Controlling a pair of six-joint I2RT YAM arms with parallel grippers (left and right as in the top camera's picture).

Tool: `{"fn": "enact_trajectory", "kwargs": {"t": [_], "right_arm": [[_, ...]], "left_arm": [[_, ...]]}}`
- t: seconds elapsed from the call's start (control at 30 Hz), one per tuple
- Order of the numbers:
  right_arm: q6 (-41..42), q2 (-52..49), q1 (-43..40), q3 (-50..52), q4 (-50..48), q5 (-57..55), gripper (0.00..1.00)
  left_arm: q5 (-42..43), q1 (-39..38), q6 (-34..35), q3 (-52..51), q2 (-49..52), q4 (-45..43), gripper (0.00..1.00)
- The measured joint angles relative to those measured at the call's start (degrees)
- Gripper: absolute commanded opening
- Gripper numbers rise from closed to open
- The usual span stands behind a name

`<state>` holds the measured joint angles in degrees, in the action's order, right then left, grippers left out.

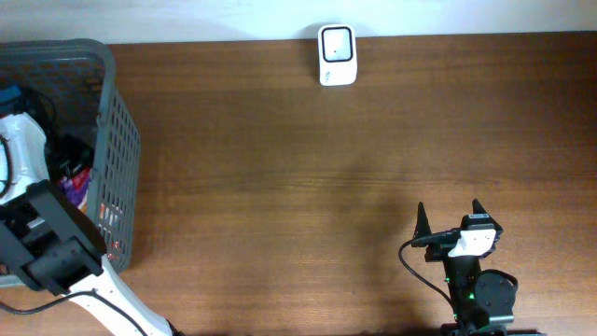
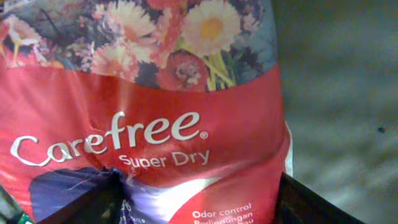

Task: Scan the item barcode
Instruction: 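Grasp the purple Carefree liner pack in the basket with the left gripper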

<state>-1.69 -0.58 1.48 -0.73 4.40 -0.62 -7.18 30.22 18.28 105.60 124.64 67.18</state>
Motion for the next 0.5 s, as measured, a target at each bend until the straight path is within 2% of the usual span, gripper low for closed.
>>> {"fn": "enact_trajectory", "kwargs": {"t": [0.1, 0.2, 0.27, 0.33, 0.5], "right_arm": [[-0.04, 0.0, 0.0, 0.0, 0.0, 0.0, 0.98], [-0.04, 0.0, 0.0, 0.0, 0.02, 0.0, 0.98], [-0.02, 0.0, 0.0, 0.0, 0.0, 0.0, 0.98], [0.0, 0.0, 0.0, 0.0, 0.0, 0.0, 0.98], [-0.02, 0.0, 0.0, 0.0, 0.0, 0.0, 0.98]], "left_arm": [[-0.37, -0.24, 0.63, -0.07, -0.9, 0.26, 0.02], [-0.39, -0.24, 0.83, 1.4, -0.83, 2.97, 0.0], [-0.81, -0.02, 0.83, 4.66, 0.26, 7.74, 0.0], [-1.2, 0.26, 0.85, 10.91, 1.81, 13.22, 0.0], [0.5, 0.31, 0.85, 34.56, 2.34, 26.1, 0.0]]}}
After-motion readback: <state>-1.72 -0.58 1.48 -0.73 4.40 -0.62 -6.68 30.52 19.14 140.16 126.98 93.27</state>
